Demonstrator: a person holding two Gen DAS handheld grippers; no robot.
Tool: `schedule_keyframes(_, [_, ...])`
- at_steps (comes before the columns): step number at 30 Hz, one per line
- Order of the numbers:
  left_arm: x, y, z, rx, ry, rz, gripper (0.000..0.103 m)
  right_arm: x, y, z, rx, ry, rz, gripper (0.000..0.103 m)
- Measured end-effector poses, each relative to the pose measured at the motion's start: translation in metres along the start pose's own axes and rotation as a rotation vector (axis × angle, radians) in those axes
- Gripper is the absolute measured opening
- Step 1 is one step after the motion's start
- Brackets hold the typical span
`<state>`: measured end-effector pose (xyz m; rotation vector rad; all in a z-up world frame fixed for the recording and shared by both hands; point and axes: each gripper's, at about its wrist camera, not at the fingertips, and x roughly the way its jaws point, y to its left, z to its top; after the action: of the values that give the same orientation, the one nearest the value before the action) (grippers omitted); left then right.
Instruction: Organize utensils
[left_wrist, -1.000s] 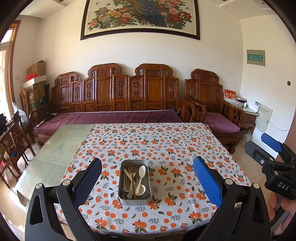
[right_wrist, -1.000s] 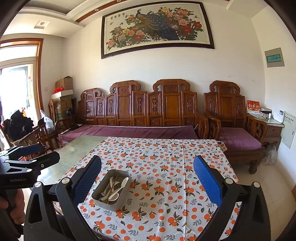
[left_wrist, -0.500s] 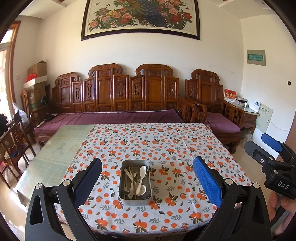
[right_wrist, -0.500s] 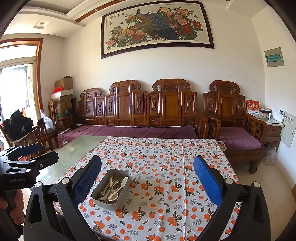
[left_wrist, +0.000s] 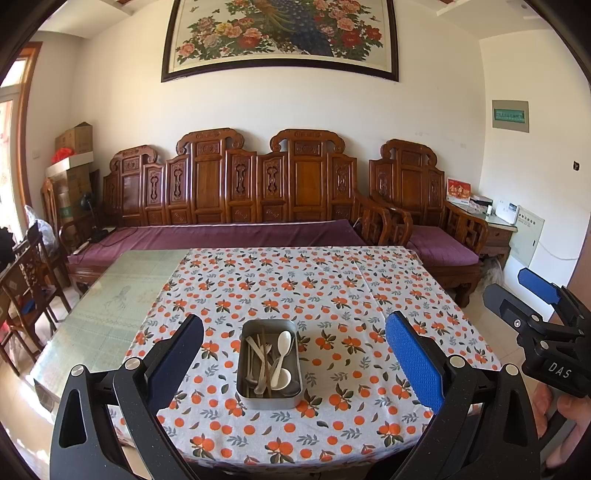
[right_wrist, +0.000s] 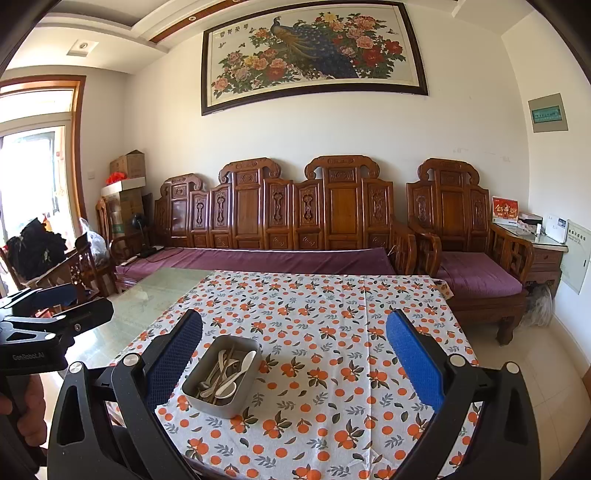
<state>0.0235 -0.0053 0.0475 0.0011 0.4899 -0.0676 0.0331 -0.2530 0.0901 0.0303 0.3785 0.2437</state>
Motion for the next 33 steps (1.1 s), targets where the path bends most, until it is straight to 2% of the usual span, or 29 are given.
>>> schedule_keyframes(33, [-0.0028,-0.0034,0.0057,0.002,-0.007,0.004,0.095,0.0007,-0.0010,-0.0005,0.001,0.002,0.001,0.100])
